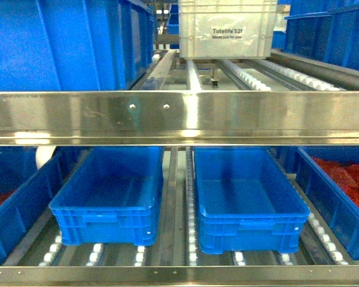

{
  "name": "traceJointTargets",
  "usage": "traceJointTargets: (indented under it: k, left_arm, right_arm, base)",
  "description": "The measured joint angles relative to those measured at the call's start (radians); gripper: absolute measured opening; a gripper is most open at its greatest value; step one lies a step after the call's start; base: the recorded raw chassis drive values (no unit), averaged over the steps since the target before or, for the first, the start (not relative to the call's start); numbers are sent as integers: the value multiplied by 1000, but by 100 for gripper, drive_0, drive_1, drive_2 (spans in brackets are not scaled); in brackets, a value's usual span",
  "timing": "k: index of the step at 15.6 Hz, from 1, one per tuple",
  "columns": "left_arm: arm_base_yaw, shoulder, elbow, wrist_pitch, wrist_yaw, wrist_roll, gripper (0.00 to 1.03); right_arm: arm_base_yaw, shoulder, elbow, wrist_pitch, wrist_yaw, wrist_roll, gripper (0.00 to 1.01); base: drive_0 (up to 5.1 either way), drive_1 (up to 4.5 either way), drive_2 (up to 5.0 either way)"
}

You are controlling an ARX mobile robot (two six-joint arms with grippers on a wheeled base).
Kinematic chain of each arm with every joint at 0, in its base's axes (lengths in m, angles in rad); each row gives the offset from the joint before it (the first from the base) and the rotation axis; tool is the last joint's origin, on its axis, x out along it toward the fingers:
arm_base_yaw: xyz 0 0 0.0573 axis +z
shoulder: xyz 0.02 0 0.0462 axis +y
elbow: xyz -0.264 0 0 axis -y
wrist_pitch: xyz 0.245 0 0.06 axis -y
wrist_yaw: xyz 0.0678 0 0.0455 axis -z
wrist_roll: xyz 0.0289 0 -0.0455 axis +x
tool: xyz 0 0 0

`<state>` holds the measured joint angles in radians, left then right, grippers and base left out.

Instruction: Sort blue parts and orange caps into right shelf containers

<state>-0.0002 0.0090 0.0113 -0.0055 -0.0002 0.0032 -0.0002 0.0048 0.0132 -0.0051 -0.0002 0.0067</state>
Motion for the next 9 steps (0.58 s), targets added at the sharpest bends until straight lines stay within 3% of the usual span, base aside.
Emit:
traceJointTargets:
  k: [2,9]
  left_arm:
    - [0,0,0,-1,0,0,41]
    - [0,0,0,-2,-2,0,41]
  right_arm:
    - [0,0,0,1,0,0,44]
    - [0,0,0,-1,-3,0,44]
  base:
    - [-498,248,248]
    - [0,0,0]
